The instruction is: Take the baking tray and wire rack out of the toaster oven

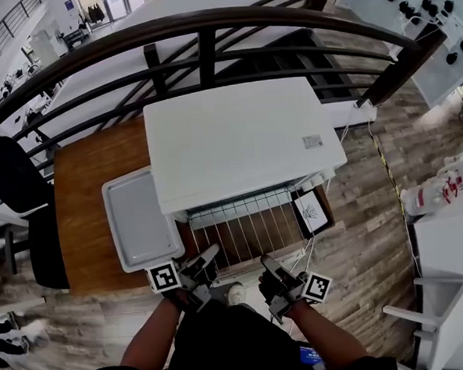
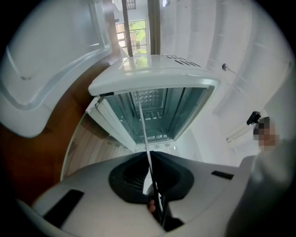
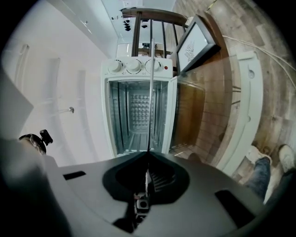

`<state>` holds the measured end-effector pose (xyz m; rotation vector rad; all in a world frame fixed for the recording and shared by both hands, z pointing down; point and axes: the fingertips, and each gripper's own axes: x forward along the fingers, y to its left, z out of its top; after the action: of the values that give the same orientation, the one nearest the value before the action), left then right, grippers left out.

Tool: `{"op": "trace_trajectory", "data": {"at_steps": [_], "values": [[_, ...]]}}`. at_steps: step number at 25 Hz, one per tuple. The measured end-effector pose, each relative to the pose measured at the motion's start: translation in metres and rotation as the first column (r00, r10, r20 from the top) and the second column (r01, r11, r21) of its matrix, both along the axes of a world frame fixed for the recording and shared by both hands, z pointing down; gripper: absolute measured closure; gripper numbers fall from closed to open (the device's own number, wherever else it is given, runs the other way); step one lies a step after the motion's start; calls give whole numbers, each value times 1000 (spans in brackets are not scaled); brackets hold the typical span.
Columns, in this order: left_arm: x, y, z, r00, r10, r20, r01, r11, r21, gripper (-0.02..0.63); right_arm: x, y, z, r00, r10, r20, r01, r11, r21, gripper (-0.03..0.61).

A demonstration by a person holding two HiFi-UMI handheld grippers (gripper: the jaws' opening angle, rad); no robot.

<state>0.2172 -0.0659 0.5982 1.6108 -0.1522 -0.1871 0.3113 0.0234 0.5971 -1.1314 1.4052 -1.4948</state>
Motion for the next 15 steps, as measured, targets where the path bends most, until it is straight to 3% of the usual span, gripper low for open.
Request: {"op": "trace_trajectory", "data": {"at_steps": [5,13,15], "values": [[-1,36,-16,999,19,-51,-19,1000,0,603,-2,32,-3,996,-81,-46,80,997,-8,568],[-8,84,-8,999,30,-14,-29,998,61,601,-7,73,-9,978,-150,-147,155,988,24,566],[-12,93,-5,998,50,29,-53,993,107,601,-9,81,-13,971,-170,-171,178,984,30,566]]}}
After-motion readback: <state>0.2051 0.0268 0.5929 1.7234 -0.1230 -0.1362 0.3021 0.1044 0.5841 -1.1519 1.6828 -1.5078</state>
